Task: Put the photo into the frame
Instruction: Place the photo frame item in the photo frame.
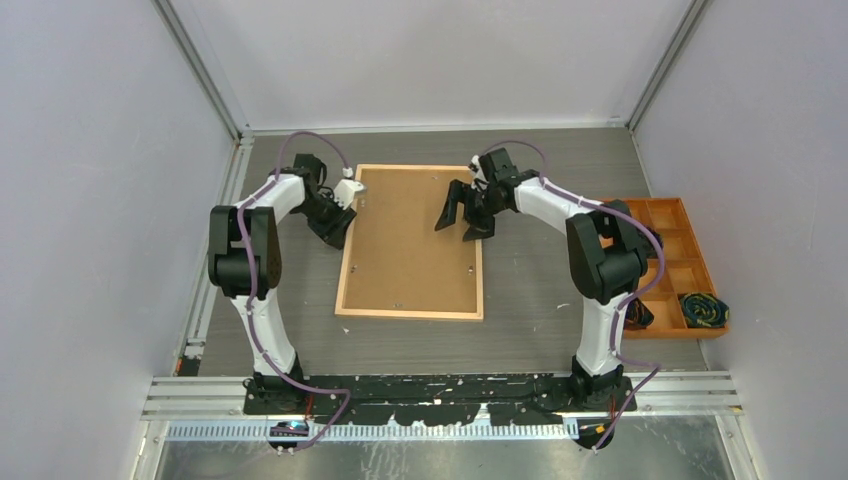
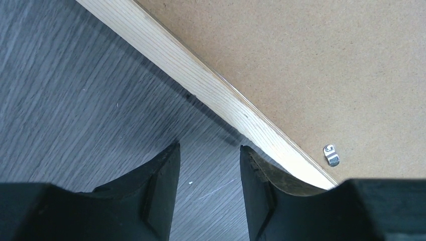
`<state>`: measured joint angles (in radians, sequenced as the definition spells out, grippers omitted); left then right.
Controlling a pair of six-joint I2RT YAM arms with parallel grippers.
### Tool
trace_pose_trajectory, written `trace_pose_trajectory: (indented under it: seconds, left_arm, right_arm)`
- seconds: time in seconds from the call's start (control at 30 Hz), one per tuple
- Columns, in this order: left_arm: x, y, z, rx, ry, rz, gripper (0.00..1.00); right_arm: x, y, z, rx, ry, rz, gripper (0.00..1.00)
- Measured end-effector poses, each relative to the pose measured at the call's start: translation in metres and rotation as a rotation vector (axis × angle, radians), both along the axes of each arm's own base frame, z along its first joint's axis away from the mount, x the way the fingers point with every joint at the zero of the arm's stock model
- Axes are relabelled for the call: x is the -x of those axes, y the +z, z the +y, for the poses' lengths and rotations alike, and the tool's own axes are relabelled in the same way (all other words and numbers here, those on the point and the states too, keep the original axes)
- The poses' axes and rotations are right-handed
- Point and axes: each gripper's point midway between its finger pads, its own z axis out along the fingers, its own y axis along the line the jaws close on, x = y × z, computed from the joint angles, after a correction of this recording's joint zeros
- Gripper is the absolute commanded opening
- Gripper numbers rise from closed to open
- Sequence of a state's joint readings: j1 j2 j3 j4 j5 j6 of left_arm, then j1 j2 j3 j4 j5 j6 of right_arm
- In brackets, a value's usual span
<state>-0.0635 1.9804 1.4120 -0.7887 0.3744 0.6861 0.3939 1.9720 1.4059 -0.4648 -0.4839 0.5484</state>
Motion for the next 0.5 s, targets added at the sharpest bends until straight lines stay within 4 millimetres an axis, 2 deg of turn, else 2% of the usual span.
trace_pose_trajectory:
  seconds: [0.13, 0.17, 0.27, 0.33, 0.5]
  left_arm:
    - [0.0, 0.0, 0.0, 0.001, -0.002, -0.001, 0.48]
    - [0.0, 0.0, 0.0, 0.003, -0.002, 0.0, 0.48]
    - [0.002, 0.001, -0.002, 0.016, -0.008, 0.008, 0.48]
    - [0.004, 0.001, -0.005, 0.027, -0.018, 0.013, 0.48]
    - [0.013, 0.001, -0.019, 0.043, -0.068, 0.018, 0.48]
  right_arm:
    - [0.001, 0.002, -0.004, 0.027, -0.006, -0.008, 0.93]
    - [0.001, 0.005, -0.008, 0.043, -0.011, -0.02, 0.98]
    - [-0.001, 0.026, -0.016, 0.095, -0.027, -0.096, 1.0]
    - [-0.005, 0.053, -0.023, 0.126, -0.049, -0.194, 1.0]
    - [-0.009, 0.148, -0.045, 0.08, -0.22, -0.503, 1.0]
